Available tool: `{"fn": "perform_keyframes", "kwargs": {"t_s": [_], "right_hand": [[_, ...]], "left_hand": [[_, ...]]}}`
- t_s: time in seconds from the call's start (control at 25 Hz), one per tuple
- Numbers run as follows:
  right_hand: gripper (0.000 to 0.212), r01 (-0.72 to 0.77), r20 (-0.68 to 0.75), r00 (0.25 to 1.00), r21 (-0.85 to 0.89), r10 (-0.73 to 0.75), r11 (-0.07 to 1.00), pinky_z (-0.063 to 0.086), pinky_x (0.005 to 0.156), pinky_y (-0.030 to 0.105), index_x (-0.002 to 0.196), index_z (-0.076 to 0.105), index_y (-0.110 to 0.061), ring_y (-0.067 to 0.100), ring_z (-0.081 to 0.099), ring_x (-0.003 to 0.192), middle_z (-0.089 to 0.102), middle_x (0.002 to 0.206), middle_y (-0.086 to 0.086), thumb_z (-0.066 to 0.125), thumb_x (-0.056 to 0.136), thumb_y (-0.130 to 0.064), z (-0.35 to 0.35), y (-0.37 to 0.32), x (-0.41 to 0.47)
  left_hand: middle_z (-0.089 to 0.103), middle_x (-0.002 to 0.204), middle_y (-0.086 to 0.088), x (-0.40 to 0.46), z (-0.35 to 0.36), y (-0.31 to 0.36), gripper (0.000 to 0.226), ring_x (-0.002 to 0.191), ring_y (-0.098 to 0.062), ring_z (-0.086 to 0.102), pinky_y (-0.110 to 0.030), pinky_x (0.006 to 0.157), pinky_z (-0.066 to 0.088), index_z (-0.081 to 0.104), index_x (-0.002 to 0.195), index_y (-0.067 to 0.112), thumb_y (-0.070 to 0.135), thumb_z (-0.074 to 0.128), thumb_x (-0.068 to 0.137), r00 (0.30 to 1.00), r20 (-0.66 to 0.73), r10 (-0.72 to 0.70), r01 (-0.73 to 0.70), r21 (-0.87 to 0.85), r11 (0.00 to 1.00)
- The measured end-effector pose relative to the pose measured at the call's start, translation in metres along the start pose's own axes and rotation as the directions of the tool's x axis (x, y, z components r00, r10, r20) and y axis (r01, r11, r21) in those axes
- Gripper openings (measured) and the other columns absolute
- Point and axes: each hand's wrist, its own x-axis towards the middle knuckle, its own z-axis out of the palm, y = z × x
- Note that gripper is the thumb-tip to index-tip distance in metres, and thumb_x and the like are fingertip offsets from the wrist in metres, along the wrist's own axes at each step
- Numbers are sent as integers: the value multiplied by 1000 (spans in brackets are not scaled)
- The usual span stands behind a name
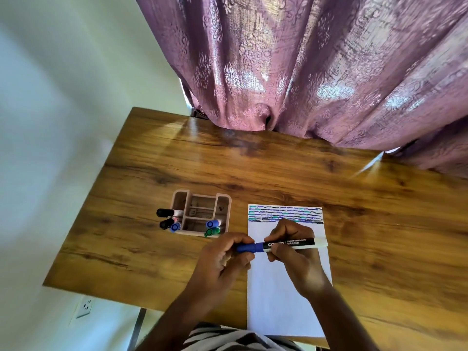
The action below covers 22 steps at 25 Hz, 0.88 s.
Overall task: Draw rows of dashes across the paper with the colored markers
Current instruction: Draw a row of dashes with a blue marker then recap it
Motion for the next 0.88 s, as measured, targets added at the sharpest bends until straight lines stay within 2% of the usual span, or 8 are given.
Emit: {"fn": "perform_keyframes", "kwargs": {"t_s": [0.16,0.32,0.48,0.6,0.68,0.76,0.84,0.88], "right_hand": [[5,-55,62,997,83,49,995,45,57,33,78,77,-17,23,63,62,67,70,8,74,77,-20,-1,-4,-1],[34,-134,47,991,255,126,958,51,60,31,77,72,-10,24,64,59,65,73,11,91,68,-36,7,-3,0],[28,-87,127,990,232,59,969,45,58,33,82,70,-3,24,62,61,67,73,14,83,80,-27,11,2,5],[40,-38,206,978,257,-16,966,48,67,43,102,72,5,42,64,83,69,94,29,75,89,-33,3,6,5],[38,32,142,989,70,-41,997,47,75,52,104,77,-5,46,63,104,72,108,24,71,90,-40,-6,0,7],[31,106,130,989,-290,-71,951,48,78,49,101,79,-19,27,67,107,76,110,4,71,88,-45,-12,-13,13],[27,241,268,959,-601,-92,762,52,81,38,106,76,-30,8,65,107,73,112,-20,69,88,-49,-3,-24,21],[28,319,357,931,-682,-82,658,51,84,32,109,73,-34,-1,62,107,68,111,-31,67,89,-52,7,-26,23]], "left_hand": [[72,81,-1,-1,-2,11,15,66,-15,67,-28,67,57,71,100,23,27,69,86,997,-38,-61,57,-102,993],[70,71,-9,6,-6,20,15,56,-20,63,-33,59,55,71,93,20,32,70,84,999,-32,-31,27,-127,992],[69,71,-8,4,-16,19,14,57,-21,63,-32,60,55,70,95,24,34,68,85,1000,-27,1,-3,-69,998],[70,73,-9,-3,-28,19,18,58,-18,64,-29,61,55,71,97,30,38,70,81,994,-106,-22,17,-49,999],[68,72,-8,-6,-38,16,21,58,-16,63,-29,58,53,72,97,31,41,71,78,985,-171,-22,23,3,1000],[70,76,-4,-8,-47,14,24,63,-18,65,-33,59,54,72,97,34,46,70,77,979,-205,-11,29,85,996],[72,79,1,-9,-49,16,24,68,-19,66,-35,63,54,72,97,33,47,70,77,977,-210,32,6,179,984],[71,76,4,-8,-48,18,20,66,-18,66,-32,60,53,73,93,31,44,72,78,977,-202,66,-21,217,976]]}}
